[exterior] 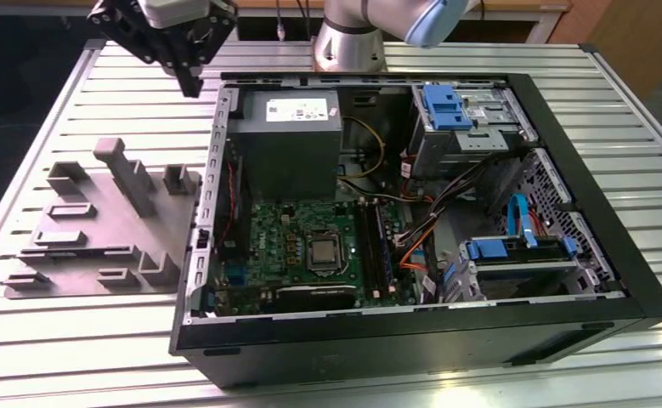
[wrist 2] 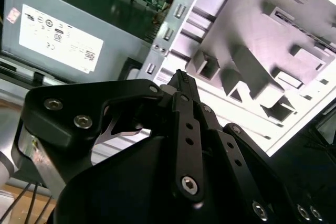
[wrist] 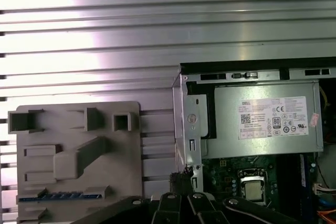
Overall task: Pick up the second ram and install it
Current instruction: 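Reach for the second ram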
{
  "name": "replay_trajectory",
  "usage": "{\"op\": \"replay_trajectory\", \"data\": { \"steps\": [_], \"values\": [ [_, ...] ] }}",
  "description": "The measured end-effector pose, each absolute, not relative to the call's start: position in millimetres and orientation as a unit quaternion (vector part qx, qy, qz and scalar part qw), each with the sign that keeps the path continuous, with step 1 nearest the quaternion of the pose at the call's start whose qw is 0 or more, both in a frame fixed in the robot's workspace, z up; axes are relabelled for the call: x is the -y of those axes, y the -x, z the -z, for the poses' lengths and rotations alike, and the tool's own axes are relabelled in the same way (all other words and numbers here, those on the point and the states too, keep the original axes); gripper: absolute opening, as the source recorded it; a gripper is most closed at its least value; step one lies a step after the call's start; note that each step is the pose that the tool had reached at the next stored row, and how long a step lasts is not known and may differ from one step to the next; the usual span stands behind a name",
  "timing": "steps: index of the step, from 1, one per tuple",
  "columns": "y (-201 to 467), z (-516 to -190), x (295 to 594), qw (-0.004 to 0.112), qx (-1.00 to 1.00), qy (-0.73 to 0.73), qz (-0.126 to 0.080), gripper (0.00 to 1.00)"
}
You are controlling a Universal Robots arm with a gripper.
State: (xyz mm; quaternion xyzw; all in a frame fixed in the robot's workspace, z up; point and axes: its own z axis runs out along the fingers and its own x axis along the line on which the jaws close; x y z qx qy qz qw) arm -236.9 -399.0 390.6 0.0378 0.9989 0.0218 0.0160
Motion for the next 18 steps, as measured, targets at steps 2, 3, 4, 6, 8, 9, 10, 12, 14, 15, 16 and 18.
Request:
{"op": "replay_trajectory", "data": {
  "steps": [2,3,4,6,8,9,10,12,14,15,16,18],
  "values": [
    [242,-389,399,0.016,-0.999,-0.038,-0.022,0.1],
    [244,-389,399,0.016,-0.999,-0.038,-0.022,0.1],
    [246,-387,399,0.016,-0.999,-0.038,-0.022,0.1],
    [250,-385,399,0.016,-0.999,-0.038,-0.022,0.1],
    [253,-383,400,0.016,-0.999,-0.038,-0.022,0.1],
    [254,-382,400,0.016,-0.999,-0.038,-0.022,0.1],
    [255,-381,401,0.016,-0.999,-0.038,-0.022,0.1],
    [257,-379,402,0.016,-0.999,-0.038,-0.022,0.1],
    [259,-378,403,0.016,-0.999,-0.038,-0.022,0.1],
    [261,-377,404,0.016,-0.999,-0.038,-0.022,0.1],
    [262,-376,405,0.016,-0.999,-0.038,-0.022,0.1],
    [264,-375,406,0.016,-0.999,-0.038,-0.022,0.1]
  ]
}}
